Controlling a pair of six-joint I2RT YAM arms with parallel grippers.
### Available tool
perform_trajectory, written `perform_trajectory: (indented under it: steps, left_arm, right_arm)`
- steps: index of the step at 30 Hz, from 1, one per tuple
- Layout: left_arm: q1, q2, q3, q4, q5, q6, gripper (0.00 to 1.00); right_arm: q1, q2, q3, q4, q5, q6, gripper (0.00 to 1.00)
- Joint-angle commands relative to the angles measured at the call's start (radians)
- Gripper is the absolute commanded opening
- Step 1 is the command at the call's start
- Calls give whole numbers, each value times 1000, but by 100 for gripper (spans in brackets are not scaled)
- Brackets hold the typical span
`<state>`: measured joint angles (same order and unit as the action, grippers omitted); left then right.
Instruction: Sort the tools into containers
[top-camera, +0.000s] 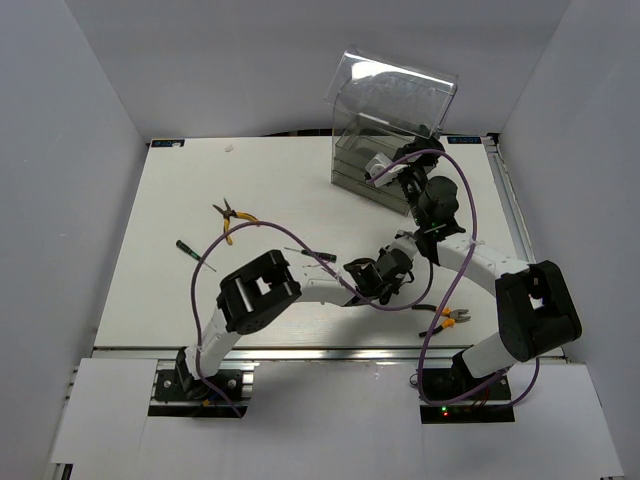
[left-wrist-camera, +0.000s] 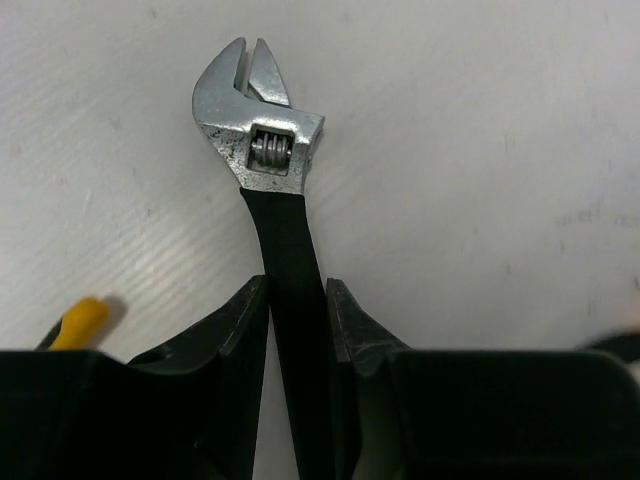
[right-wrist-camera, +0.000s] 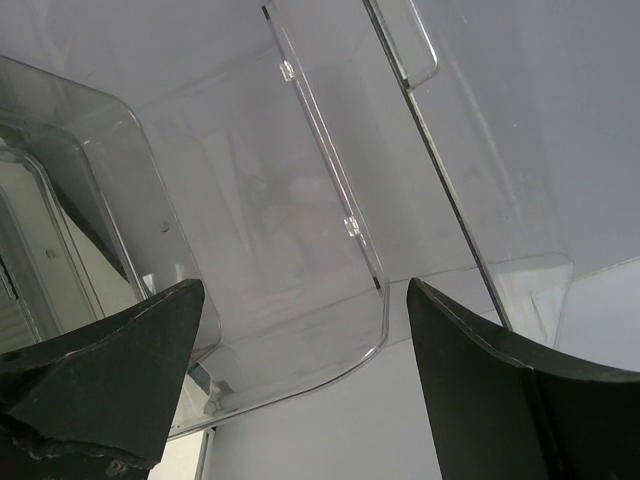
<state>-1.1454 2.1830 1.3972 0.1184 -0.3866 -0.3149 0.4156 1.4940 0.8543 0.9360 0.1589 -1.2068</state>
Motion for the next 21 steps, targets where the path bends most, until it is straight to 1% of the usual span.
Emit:
perform_trajectory:
  steps: [1, 3, 5, 8, 17, 21]
  left_arm:
    - [27, -119, -91, -205, 127, 4, 0]
    - [36, -202, -130, -172, 132, -6, 0]
    - [53, -248, -176, -126, 153, -27, 0]
    - [82, -317, -198, -63, 195, -58, 0]
    - [151, -388, -224, 3, 250, -131, 0]
    - [180, -394, -244, 9, 259, -130, 0]
  right_arm:
    - [5, -26, 2, 63, 33, 21, 89]
    - [5, -24, 5, 58, 36, 23, 89]
    - [5, -23, 5, 57, 39, 23, 89]
    - [3, -23, 2, 58, 41, 18, 89]
    - [3, -14, 3, 57, 45, 13, 89]
    - [5, -14, 3, 55, 48, 13, 89]
